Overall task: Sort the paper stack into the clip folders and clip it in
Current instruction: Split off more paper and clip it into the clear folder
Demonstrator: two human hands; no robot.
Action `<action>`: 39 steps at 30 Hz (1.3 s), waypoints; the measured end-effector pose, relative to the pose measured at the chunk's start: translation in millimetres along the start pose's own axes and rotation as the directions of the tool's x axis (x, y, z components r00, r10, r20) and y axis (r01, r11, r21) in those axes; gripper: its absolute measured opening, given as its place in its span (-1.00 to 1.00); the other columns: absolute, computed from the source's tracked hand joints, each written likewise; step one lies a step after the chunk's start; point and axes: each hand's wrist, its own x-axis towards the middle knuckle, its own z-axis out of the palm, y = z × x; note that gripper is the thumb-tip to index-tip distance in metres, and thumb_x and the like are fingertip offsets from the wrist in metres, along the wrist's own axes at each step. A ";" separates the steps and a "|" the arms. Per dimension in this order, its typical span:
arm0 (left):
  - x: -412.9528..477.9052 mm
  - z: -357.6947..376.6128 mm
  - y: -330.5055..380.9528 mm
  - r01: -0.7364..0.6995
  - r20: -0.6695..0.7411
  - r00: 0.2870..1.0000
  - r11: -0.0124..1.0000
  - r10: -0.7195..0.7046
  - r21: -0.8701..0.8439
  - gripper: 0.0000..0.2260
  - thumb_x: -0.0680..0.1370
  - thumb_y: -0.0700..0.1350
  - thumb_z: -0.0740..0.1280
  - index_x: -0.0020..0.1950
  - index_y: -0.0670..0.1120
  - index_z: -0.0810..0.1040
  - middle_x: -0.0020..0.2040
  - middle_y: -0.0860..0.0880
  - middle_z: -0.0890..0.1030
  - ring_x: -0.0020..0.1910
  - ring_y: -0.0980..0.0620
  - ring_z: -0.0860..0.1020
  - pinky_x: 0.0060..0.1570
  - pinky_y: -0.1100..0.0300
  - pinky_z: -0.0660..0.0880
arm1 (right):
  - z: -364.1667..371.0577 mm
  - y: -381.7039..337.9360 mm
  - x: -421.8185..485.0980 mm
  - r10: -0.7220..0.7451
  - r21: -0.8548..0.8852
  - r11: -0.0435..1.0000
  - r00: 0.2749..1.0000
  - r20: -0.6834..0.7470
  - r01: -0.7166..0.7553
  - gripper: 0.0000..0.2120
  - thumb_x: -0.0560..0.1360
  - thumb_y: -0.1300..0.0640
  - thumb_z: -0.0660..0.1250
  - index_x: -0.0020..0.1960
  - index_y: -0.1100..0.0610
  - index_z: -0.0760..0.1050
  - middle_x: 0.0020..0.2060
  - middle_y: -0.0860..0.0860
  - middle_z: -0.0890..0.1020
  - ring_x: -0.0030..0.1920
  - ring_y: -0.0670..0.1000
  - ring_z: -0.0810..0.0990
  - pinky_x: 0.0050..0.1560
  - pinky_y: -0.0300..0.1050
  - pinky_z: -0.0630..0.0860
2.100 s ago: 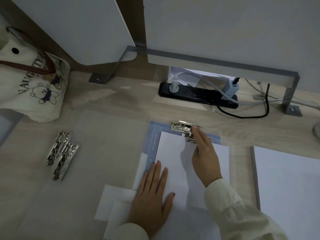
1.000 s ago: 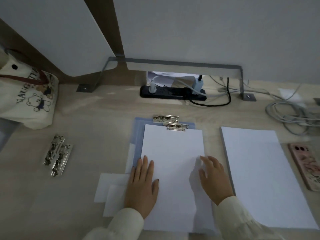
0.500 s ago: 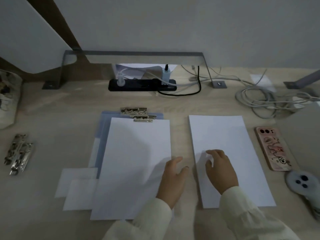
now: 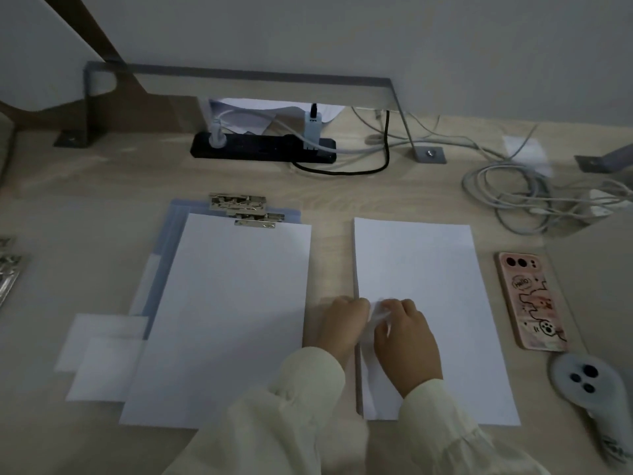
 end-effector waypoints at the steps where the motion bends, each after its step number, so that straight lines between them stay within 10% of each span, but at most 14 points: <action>1: 1.0 0.6 0.6 0.020 0.014 1.000 1.000 -0.020 -0.009 -0.78 0.51 -0.16 0.18 -0.36 -0.08 0.36 -0.35 -0.04 0.37 -0.20 -0.06 0.41 -0.10 0.12 0.36 | 0.0 0.0 -0.3 0.001 0.010 1.000 1.000 0.005 -0.001 -0.70 0.52 0.22 0.15 0.24 0.13 0.40 0.17 0.06 0.50 0.13 0.04 0.48 0.04 -0.17 0.46; 5: 7.5 5.4 -0.8 0.038 -0.043 0.998 0.999 -0.037 0.026 -0.87 0.50 -0.14 0.19 -0.10 -0.17 0.49 -0.02 -0.16 0.49 0.10 -0.15 0.50 0.12 0.05 0.44 | -4.5 -0.3 -2.1 0.003 0.050 0.999 1.000 0.016 -0.004 -0.74 0.54 0.17 0.13 0.21 0.13 0.42 0.18 0.05 0.48 0.13 0.03 0.46 0.00 -0.21 0.40; 10: 2.8 3.5 -20.0 -0.091 0.025 0.995 0.994 0.093 -0.068 -0.75 0.53 -0.16 0.11 -0.15 -0.17 0.57 -0.12 -0.23 0.58 -0.18 -0.09 0.56 -0.02 -0.04 0.58 | -13.2 2.8 1.3 0.049 0.235 0.970 0.997 0.062 -0.063 -0.73 0.53 0.00 0.18 0.16 0.09 0.46 0.13 0.02 0.52 0.06 0.01 0.49 -0.01 -0.23 0.33; 17: -23.6 21.3 -39.7 -0.329 0.090 0.933 0.928 0.348 -0.176 -0.79 0.57 0.04 0.19 0.12 0.27 0.55 0.05 0.12 0.65 0.07 0.15 0.60 0.13 0.11 0.56 | -29.0 15.0 3.8 0.109 0.549 0.818 0.983 0.147 -0.173 -0.87 0.47 -0.02 0.30 -0.06 0.02 0.52 -0.04 -0.08 0.62 0.05 -0.07 0.55 0.00 -0.25 0.40; 35: -8.3 30.2 -51.0 -0.093 0.109 0.986 0.953 0.129 -0.287 -0.42 0.37 0.28 0.33 0.29 -0.01 0.47 0.15 0.01 0.58 0.14 0.03 0.56 0.24 0.02 0.48 | -26.9 27.2 6.8 0.180 0.613 0.745 0.964 0.193 -0.262 -0.88 0.51 0.05 0.24 -0.03 0.01 0.54 0.01 -0.02 0.62 0.06 -0.01 0.54 0.16 -0.13 0.43; 39: -9.5 25.3 -51.8 -0.243 -0.054 0.968 0.969 0.245 0.047 -0.59 0.55 0.10 0.20 0.39 0.07 0.33 0.20 0.03 0.55 0.15 0.04 0.53 0.23 0.09 0.49 | -25.2 26.1 6.6 0.211 0.619 0.730 0.957 0.199 -0.289 -0.80 0.51 0.10 0.25 0.06 0.08 0.58 0.04 -0.04 0.61 0.09 -0.01 0.54 0.22 -0.13 0.42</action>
